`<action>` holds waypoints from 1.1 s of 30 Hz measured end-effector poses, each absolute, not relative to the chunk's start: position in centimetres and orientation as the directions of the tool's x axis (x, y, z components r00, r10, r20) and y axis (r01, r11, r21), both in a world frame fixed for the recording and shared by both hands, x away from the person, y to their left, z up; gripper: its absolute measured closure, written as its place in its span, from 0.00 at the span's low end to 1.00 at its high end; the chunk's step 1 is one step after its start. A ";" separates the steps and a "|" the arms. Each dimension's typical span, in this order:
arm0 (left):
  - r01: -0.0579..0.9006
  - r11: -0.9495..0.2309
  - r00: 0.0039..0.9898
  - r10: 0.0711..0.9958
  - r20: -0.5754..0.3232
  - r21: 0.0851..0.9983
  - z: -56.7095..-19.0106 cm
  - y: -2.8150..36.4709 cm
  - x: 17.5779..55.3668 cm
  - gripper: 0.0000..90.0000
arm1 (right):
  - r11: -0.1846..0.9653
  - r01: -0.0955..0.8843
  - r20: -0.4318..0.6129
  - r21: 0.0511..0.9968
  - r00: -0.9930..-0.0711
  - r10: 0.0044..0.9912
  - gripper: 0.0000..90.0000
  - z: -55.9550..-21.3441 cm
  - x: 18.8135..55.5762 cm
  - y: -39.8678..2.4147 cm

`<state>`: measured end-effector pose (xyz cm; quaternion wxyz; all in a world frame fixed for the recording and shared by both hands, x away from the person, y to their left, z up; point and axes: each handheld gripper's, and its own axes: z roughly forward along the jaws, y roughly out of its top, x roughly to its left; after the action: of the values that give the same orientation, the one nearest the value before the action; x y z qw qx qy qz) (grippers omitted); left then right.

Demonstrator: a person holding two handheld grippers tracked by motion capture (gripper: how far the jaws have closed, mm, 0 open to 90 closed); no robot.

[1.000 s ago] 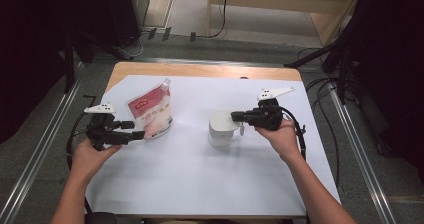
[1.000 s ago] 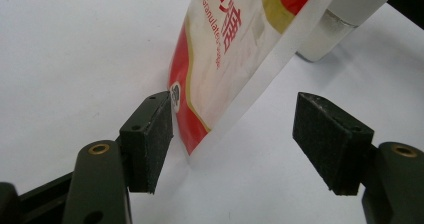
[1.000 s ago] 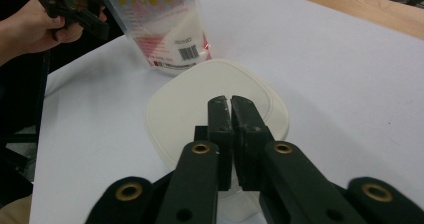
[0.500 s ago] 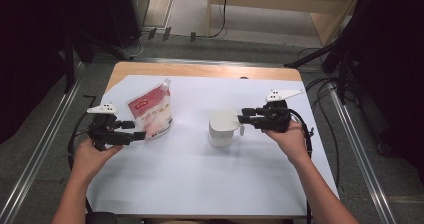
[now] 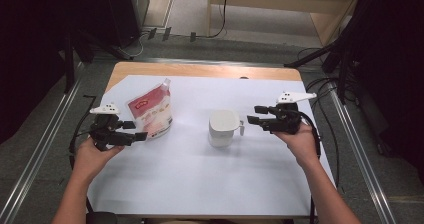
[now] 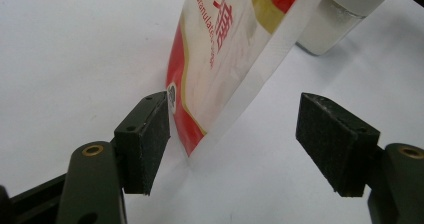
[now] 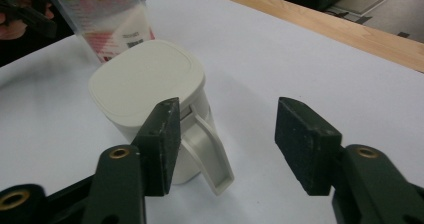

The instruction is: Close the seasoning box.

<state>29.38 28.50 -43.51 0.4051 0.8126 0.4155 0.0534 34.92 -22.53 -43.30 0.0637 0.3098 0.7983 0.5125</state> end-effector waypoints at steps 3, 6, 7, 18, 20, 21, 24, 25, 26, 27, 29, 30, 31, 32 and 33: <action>0.631 -0.325 0.647 0.721 -0.247 0.704 -43.5 28.5 29.4 0.34 | 0.282 0.431 0.208 0.857 -0.790 0.577 0.43 -43.5 34.8 -23.0; 0.629 -0.323 0.646 0.724 -0.244 0.707 -43.6 28.5 29.3 0.34 | 0.276 0.418 0.185 0.865 -0.778 0.600 0.37 -43.8 34.4 -23.4; 0.630 -0.321 0.645 0.724 -0.246 0.707 -43.6 28.5 29.3 0.34 | 0.277 0.415 0.176 0.867 -0.774 0.608 0.37 -44.0 34.3 -23.5; 0.627 -0.318 0.645 0.724 -0.244 0.711 -43.5 28.6 29.2 0.34 | 0.274 0.448 0.180 0.851 -0.739 0.649 0.32 -45.1 33.9 -25.5; 0.624 -0.322 0.646 0.725 -0.238 0.712 -43.5 28.6 29.2 0.34 | 0.269 0.452 0.182 0.851 -0.733 0.655 0.31 -45.4 33.7 -25.8; 0.622 -0.323 0.647 0.725 -0.236 0.713 -43.4 28.7 29.2 0.34 | 0.270 0.453 0.181 0.850 -0.731 0.658 0.31 -45.5 33.6 -26.1; 0.622 -0.317 0.643 0.729 -0.236 0.716 -43.4 28.8 29.2 0.34 | 0.277 0.455 0.170 0.846 -0.724 0.669 0.30 -45.7 33.3 -26.4; 0.623 -0.313 0.642 0.727 -0.241 0.716 -43.5 28.7 29.2 0.34 | 0.281 0.449 0.164 0.848 -0.727 0.667 0.30 -45.8 33.3 -26.5; 0.622 -0.321 0.646 0.726 -0.237 0.714 -43.5 28.7 29.2 0.34 | 0.280 0.455 0.168 0.845 -0.724 0.669 0.30 -45.9 33.2 -26.6; 0.625 -0.318 0.644 0.726 -0.240 0.713 -43.5 28.6 29.2 0.34 | 0.284 0.458 0.166 0.842 -0.722 0.672 0.30 -46.0 33.2 -26.6; 0.625 -0.319 0.645 0.726 -0.240 0.713 -43.5 28.5 29.2 0.34 | 0.290 0.454 0.165 0.843 -0.731 0.662 0.25 -46.2 33.3 -26.7; 0.620 -0.331 0.651 0.723 -0.231 0.712 -43.5 28.5 29.2 0.34 | 0.294 0.454 0.168 0.841 -0.735 0.657 0.25 -46.2 33.3 -26.7; 0.619 -0.332 0.652 0.722 -0.232 0.712 -43.5 28.5 29.2 0.34 | 0.300 0.456 0.166 0.838 -0.737 0.655 0.25 -46.4 33.4 -26.7; 0.614 -0.334 0.655 0.721 -0.225 0.715 -43.5 28.4 29.2 0.34 | 0.301 0.459 0.165 0.836 -0.733 0.660 0.25 -46.4 33.4 -26.7; 0.617 -0.328 0.651 0.723 -0.229 0.715 -43.5 28.4 29.2 0.34 | 0.302 0.465 0.170 0.832 -0.733 0.659 0.25 -46.5 33.5 -26.7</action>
<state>29.19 28.35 -43.49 0.4070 0.8123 0.4125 0.0654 33.46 -26.66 -46.53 0.1020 0.3510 0.8004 0.4751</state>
